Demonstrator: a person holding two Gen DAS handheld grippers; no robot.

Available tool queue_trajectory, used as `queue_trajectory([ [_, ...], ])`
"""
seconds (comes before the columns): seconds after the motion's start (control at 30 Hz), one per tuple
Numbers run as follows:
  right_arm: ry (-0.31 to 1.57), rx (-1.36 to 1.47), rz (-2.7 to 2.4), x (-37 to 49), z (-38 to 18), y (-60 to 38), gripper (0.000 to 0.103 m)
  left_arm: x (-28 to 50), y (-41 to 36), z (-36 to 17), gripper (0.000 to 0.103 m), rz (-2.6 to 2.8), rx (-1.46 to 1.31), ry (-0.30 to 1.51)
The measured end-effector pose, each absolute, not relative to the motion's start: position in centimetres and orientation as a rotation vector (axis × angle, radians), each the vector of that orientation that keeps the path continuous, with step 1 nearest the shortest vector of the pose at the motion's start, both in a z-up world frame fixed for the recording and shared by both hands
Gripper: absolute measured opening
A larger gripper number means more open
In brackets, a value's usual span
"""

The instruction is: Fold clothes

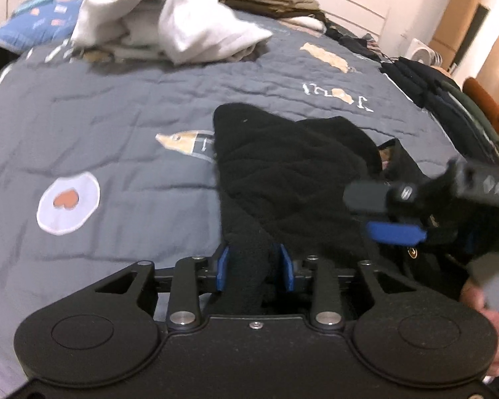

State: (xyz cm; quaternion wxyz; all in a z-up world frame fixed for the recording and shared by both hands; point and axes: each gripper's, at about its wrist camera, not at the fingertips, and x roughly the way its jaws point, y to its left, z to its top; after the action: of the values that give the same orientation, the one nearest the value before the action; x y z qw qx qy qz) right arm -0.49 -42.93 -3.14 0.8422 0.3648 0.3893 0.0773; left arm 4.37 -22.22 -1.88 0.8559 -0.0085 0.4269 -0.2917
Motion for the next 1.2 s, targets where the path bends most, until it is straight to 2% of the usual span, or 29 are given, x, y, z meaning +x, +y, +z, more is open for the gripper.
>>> queue_trajectory([
  [0.13, 0.839, 0.771, 0.141, -0.4, -4.0, -42.6, 0.086, 4.9, -20.9, -1.8, 0.041, -0.616, -0.099, 0.924],
  [0.33, 0.844, 0.715, 0.128, -0.8, -2.8, -42.2, 0.086, 5.3, -19.7, -1.7, 0.042, -0.615, -0.143, 0.932],
  [0.43, 0.788, 0.661, 0.150, -1.3, -0.9, -42.7, 0.086, 5.4, -19.6, -1.7, 0.042, -0.612, -0.140, 0.936],
  [0.57, 0.657, 0.738, 0.194, -2.4, 0.6, -44.1, 0.085, 5.5, -19.8, -1.9, 0.044, -0.606, -0.127, 0.942],
  [0.63, 0.638, 0.764, 0.223, -2.4, 0.5, -44.2, 0.080, 5.4, -19.8, -2.0, 0.044, -0.601, -0.119, 0.946],
  [0.67, 0.642, 0.773, 0.239, -2.3, 0.3, -44.0, 0.072, 5.4, -19.8, -2.1, 0.045, -0.598, -0.118, 0.949],
  [0.7, 0.657, 0.781, 0.251, -2.1, 0.0, -43.8, 0.054, 5.5, -19.8, -2.1, 0.046, -0.596, -0.117, 0.950],
  [0.73, 0.673, 0.789, 0.263, -1.8, -0.4, -43.5, 0.042, 5.5, -19.8, -2.1, 0.047, -0.594, -0.117, 0.951],
  [0.77, 0.697, 0.789, 0.262, -1.5, -1.0, -43.1, 0.020, 5.5, -19.8, -2.2, 0.048, -0.592, -0.117, 0.951],
  [0.8, 0.722, 0.788, 0.259, -1.1, -1.6, -42.6, 0.015, 5.6, -19.7, -2.2, 0.048, -0.591, -0.117, 0.952],
  [0.93, 0.809, 0.764, 0.215, -0.3, -4.0, -41.5, 0.011, 5.7, -19.6, -2.2, 0.049, -0.590, -0.119, 0.958],
  [1.0, 0.828, 0.768, 0.192, -0.3, -5.0, -41.5, 0.005, 5.8, -19.4, -2.3, 0.051, -0.590, -0.124, 0.964],
  [1.07, 0.832, 0.792, 0.184, -0.4, -5.4, -41.7, 0.004, 5.9, -19.2, -2.4, 0.056, -0.590, -0.140, 0.972],
  [1.2, 0.825, 0.796, 0.174, -0.6, -4.8, -42.0, 0.004, 6.3, -18.7, -2.7, 0.058, -0.590, -0.172, 0.988],
])
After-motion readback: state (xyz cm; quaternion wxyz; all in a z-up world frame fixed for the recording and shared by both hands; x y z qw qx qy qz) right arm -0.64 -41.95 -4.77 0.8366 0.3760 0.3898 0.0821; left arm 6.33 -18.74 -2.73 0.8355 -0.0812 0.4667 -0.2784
